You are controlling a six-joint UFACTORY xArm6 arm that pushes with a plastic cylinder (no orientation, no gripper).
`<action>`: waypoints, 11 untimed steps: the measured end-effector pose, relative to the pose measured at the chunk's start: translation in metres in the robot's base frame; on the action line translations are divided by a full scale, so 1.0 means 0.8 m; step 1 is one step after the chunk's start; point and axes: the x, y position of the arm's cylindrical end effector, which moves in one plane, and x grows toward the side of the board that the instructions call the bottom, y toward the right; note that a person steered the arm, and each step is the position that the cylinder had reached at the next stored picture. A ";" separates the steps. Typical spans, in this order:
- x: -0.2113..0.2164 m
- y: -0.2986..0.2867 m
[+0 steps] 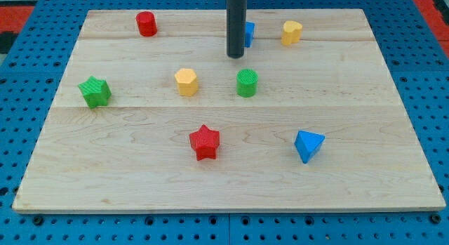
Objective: Place the green circle in between the yellow hexagon and blue cube
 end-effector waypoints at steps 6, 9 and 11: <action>0.048 0.085; 0.064 -0.049; 0.008 -0.040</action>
